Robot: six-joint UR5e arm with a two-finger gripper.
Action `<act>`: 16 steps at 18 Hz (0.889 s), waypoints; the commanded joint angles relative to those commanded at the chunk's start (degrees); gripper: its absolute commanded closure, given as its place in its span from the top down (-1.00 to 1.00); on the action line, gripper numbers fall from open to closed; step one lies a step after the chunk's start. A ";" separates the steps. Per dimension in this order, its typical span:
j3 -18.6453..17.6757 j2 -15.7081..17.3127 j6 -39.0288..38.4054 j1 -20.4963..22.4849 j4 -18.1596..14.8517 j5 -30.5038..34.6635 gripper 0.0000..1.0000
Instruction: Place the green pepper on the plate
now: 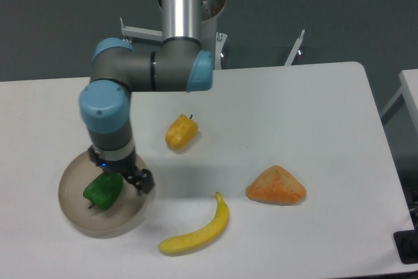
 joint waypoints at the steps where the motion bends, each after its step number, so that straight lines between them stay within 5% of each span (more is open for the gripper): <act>1: 0.00 0.44 2.46 1.40 -0.09 0.88 1.00; 7: 0.61 1.58 17.05 9.58 -0.18 5.80 1.00; 16: 2.81 0.71 25.33 11.79 0.26 8.35 1.00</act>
